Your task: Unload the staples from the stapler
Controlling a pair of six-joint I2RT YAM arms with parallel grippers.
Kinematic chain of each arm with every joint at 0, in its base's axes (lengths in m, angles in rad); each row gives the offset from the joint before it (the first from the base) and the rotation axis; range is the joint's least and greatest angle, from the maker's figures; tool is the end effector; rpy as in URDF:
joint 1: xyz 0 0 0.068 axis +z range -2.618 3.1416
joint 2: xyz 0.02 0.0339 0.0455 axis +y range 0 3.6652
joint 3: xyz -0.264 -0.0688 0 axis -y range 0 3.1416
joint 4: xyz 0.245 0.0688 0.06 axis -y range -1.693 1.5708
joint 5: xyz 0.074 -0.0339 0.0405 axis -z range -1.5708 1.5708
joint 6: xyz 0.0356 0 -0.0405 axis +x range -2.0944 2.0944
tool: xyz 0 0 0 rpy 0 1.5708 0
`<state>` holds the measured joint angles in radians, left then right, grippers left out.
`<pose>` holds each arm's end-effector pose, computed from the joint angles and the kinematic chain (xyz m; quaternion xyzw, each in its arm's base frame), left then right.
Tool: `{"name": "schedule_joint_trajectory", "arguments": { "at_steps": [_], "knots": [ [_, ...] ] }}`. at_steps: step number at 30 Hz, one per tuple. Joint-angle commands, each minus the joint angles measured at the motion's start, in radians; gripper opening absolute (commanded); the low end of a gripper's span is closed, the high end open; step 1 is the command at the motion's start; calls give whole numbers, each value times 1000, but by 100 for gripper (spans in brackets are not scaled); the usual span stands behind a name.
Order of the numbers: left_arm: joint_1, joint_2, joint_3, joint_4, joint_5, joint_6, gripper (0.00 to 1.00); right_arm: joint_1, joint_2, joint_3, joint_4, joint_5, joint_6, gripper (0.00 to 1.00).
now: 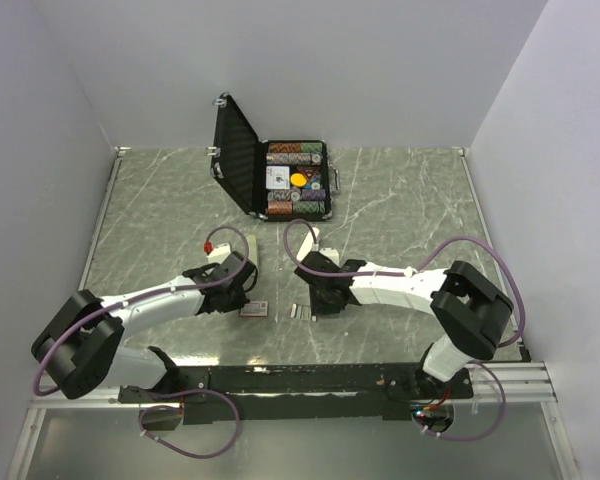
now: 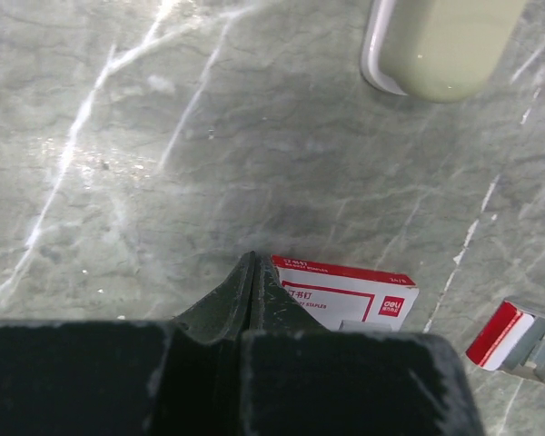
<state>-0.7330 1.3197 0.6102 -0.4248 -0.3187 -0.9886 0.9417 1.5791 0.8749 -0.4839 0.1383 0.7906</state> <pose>0.1746 -0.1422 0.1574 -0.1569 0.9517 -0.0611 0.2568 0.1738 0.2304 0.1632 -0.0608 0.9776 0.1006 0.1746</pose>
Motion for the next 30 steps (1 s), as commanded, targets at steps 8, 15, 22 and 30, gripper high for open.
{"name": "schedule_joint_trajectory", "arguments": {
  "at_steps": [8, 15, 22, 30],
  "knots": [
    [3, 36, -4, 67, 102, 57, 1, -12, 9, 10, 25, -2, -10, 17],
    [3, 44, -4, 113, 136, 84, 1, -15, 15, 13, 27, -2, -16, 0],
    [1, 38, 2, 126, 153, 84, 1, -17, 22, 39, 24, -2, -22, 0],
    [1, 35, 20, 109, 155, 68, 1, -21, 53, 85, 15, -20, -16, 0]
  ]
}}
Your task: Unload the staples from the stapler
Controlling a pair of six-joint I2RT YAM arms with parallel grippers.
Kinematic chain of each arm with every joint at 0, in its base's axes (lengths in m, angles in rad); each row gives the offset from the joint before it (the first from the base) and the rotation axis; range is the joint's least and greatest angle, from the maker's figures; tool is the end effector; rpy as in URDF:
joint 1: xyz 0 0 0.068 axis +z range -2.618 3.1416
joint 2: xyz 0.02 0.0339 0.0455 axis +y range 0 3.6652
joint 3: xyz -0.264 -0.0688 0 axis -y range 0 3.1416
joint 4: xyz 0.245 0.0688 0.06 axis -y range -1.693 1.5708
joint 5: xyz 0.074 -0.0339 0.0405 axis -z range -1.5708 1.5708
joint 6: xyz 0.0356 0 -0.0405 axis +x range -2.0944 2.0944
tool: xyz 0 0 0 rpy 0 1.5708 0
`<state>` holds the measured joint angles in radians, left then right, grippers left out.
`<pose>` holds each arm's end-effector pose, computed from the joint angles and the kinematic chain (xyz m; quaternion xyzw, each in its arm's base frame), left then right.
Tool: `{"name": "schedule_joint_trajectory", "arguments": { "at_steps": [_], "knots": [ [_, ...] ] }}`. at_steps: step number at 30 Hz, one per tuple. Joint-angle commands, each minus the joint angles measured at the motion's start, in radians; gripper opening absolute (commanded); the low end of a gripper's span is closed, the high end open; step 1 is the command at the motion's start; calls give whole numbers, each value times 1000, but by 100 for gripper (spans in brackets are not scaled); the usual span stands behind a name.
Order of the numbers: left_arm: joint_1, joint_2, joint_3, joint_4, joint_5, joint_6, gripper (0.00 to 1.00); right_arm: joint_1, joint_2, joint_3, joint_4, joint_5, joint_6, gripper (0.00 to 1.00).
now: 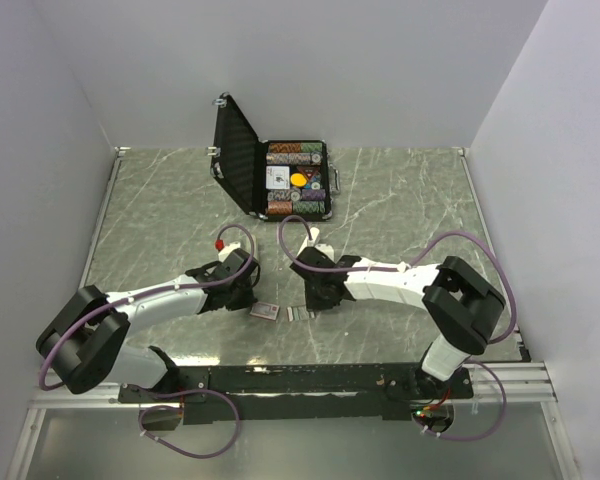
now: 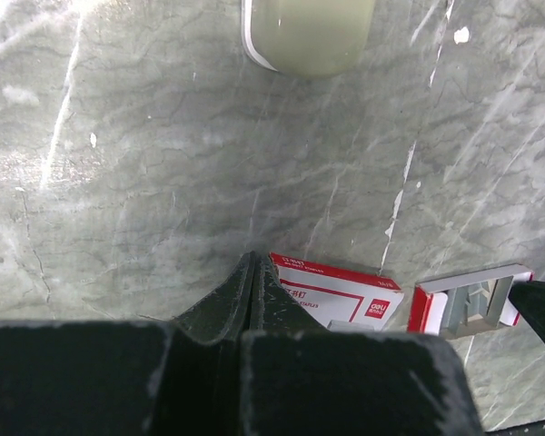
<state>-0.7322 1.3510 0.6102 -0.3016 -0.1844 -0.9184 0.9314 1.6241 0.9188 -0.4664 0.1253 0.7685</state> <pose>0.1819 -0.1547 0.1559 -0.1133 0.9548 -0.1308 0.2417 0.1838 0.2397 0.1633 -0.0672 0.9760 0.1081 0.1767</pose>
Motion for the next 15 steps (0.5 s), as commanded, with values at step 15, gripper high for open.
{"name": "schedule_joint_trajectory", "arguments": {
  "at_steps": [15],
  "knots": [
    [-3, -35, 39, -66, -23, -16, 1, -5, 42, 77, 6, -65, -18, 0]
  ]
}}
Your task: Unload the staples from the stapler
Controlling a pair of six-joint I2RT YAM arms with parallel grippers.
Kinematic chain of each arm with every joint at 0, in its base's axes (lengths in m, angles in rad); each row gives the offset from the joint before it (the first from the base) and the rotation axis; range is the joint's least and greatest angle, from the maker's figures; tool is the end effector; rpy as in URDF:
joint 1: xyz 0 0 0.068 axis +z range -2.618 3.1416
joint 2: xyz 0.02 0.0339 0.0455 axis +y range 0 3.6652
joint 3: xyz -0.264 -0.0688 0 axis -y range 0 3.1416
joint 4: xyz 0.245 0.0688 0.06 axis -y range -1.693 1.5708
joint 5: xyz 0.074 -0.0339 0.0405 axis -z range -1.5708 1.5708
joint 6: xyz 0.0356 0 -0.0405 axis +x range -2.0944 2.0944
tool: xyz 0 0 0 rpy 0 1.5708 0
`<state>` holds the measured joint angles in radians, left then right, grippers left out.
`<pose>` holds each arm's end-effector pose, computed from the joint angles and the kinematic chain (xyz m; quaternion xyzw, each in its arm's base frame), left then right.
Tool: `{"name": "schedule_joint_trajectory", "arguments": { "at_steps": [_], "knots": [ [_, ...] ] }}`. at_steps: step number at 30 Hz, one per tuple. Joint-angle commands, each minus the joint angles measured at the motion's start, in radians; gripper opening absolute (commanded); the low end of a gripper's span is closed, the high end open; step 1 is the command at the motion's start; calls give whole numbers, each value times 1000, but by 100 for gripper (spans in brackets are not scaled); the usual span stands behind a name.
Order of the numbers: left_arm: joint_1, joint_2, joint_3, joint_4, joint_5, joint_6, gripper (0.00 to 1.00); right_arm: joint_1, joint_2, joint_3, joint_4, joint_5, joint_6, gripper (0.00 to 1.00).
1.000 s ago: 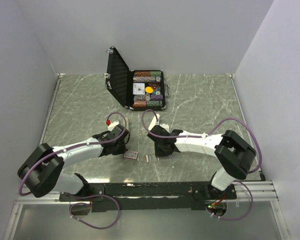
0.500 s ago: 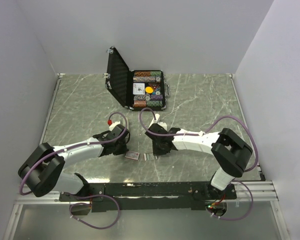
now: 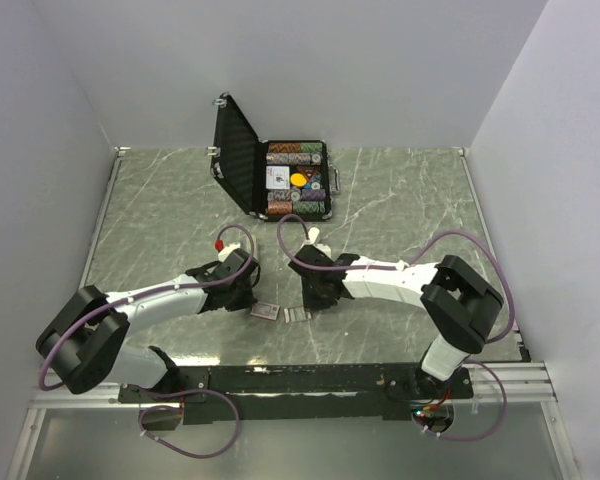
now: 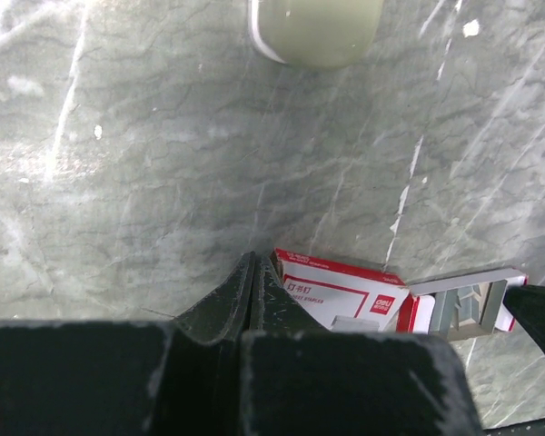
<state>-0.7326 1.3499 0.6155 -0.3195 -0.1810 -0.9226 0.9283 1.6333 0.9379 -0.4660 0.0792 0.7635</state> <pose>0.1813 -0.1545 0.1567 -0.1143 0.9563 -0.1283 0.2366 0.1860 0.2438 0.1656 -0.0725 0.9757 0.1263 0.1637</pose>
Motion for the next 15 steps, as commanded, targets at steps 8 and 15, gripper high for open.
{"name": "schedule_joint_trajectory", "arguments": {
  "at_steps": [8, 15],
  "knots": [
    [-1, -54, 50, -122, -60, -5, 1, 0, 53, 75, 7, -27, -21, 0],
    [-1, -15, 35, -75, 11, 30, 1, 0, 60, 82, 10, -29, -23, 0]
  ]
}}
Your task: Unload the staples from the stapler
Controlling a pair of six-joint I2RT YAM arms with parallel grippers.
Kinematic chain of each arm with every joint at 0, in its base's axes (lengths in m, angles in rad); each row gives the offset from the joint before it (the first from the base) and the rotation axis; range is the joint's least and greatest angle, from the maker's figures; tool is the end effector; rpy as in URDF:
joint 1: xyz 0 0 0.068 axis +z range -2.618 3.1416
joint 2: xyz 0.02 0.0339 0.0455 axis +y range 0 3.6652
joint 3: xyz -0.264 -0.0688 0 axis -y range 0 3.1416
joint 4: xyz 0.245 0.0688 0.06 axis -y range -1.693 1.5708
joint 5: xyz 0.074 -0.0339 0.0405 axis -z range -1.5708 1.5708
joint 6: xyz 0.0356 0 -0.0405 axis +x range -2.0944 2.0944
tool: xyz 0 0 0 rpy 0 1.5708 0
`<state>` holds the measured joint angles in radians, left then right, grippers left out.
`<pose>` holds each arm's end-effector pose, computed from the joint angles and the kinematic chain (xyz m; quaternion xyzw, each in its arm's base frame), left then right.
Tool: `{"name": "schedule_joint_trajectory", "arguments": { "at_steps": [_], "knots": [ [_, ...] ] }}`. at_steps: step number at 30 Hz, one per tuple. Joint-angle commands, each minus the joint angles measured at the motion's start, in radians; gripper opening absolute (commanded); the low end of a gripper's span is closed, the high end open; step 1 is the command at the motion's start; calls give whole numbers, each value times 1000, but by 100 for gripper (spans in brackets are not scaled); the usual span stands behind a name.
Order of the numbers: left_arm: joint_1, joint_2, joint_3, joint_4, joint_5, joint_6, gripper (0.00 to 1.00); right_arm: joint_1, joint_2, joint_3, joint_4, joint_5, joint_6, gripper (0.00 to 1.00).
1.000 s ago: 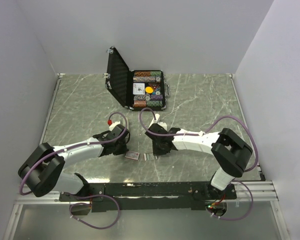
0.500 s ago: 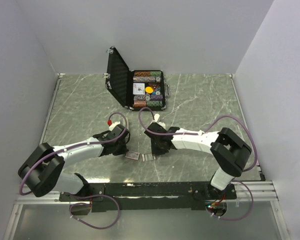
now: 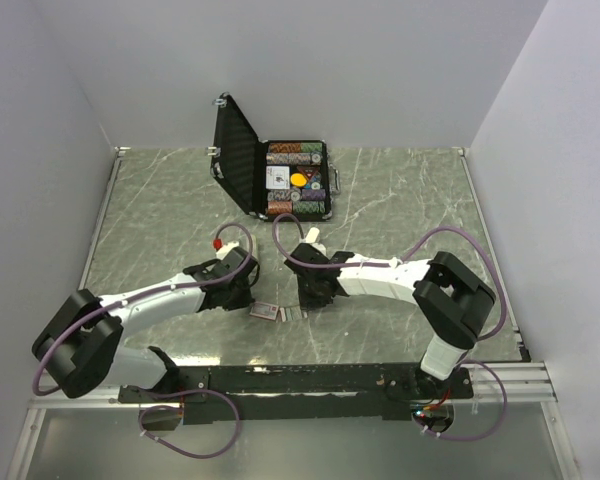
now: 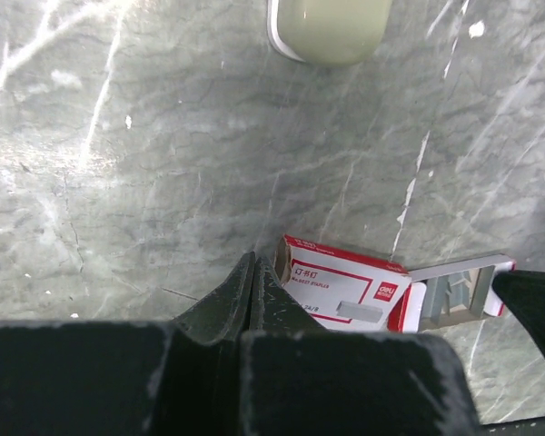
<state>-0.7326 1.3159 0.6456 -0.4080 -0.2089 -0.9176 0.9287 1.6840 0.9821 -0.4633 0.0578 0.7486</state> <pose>0.1790 -0.1511 0.1679 -0.1144 0.9581 -0.1095 0.2388 0.1926 0.2541 0.1628 -0.0823 0.9757 0.1308 0.1556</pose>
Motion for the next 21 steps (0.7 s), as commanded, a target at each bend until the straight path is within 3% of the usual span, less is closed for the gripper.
{"name": "schedule_joint_trajectory", "arguments": {
  "at_steps": [1, 21],
  "knots": [
    [-2, 28, 0, 18, 46, 26, 1, -1, 11, 40, 8, -9, -9, 0],
    [-34, 71, -3, 46, 115, 57, 1, -10, 34, 44, 15, 7, 18, 0]
  ]
}}
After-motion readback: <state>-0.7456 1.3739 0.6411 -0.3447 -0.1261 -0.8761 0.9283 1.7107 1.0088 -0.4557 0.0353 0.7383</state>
